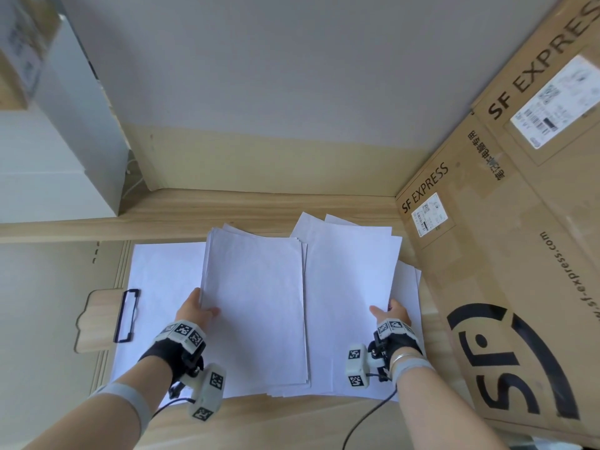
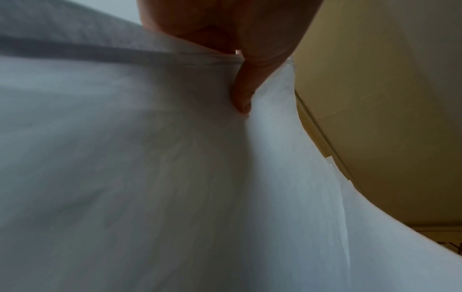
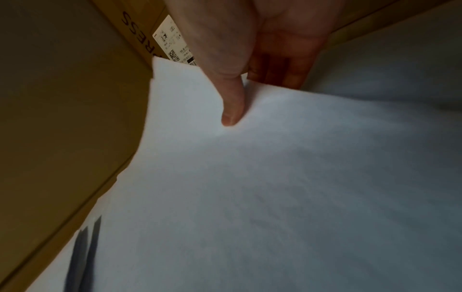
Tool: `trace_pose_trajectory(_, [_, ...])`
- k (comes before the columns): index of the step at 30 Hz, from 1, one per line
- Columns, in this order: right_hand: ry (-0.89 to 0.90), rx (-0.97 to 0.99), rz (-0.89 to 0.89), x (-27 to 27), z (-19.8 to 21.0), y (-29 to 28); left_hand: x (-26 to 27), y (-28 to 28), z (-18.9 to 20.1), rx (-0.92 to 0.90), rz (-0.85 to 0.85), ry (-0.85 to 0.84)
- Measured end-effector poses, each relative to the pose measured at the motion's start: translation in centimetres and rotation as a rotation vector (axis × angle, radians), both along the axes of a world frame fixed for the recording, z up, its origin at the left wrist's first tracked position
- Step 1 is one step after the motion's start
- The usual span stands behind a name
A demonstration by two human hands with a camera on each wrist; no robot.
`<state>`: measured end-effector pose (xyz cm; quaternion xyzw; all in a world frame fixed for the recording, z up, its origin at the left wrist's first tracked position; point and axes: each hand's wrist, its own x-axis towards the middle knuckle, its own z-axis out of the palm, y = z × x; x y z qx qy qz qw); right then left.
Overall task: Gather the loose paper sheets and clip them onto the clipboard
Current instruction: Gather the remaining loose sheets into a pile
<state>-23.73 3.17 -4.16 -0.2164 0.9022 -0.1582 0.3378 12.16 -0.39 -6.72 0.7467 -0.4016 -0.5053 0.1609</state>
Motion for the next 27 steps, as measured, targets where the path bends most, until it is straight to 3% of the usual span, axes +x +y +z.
trace_pose_trajectory(8, [-0.019, -0.058, -0.06, 0.3, -0.1, 0.0, 0.3, 0.1, 0.1, 0.004, -0.008, -0.015])
trace_pose_trajectory(14, [-0.025, -0.315, -0.177, -1.7, 2.9, 0.1, 0.4, -0.1, 0.3, 0.006, -0.046, -0.026])
trace_pose_trajectory(18, [-0.048, -0.329, -0.118, -1.1, 4.1, -0.9, 0.4, -0.1, 0.1, 0.026, -0.04, -0.033])
trace_pose_trajectory(27, [-0.165, -0.103, 0.213, 8.5, -1.2, -1.5, 0.2, -0.2, 0.0, 0.062, -0.033, 0.008])
